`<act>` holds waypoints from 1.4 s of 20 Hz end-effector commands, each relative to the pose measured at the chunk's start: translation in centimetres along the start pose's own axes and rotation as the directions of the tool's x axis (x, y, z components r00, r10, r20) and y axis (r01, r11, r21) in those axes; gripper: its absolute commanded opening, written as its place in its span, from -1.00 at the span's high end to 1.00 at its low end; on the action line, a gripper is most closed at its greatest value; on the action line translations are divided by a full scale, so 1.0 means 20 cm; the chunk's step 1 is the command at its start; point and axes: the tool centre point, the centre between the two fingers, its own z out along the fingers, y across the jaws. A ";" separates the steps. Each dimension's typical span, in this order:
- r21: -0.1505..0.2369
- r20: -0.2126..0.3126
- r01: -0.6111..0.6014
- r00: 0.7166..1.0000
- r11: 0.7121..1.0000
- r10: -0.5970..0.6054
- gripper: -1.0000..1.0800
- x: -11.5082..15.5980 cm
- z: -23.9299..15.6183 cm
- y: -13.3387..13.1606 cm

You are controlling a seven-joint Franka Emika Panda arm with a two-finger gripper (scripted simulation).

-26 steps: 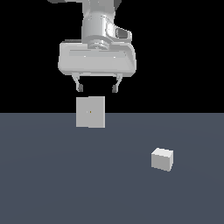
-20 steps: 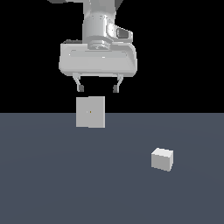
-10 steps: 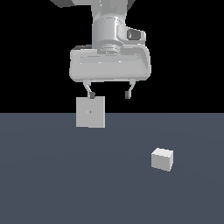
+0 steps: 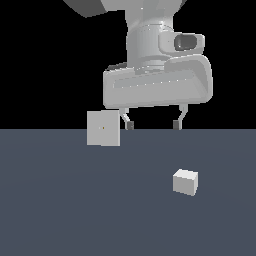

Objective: Plug the charger into the wall socket.

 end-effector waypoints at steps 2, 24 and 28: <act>-0.010 -0.028 -0.087 0.996 0.996 0.086 -0.92 -0.04 0.06 0.11; -0.024 -0.084 -0.259 0.963 0.966 0.256 -0.92 -0.15 0.20 0.30; -0.024 -0.084 -0.259 0.963 0.966 0.256 -0.92 -0.16 0.24 0.30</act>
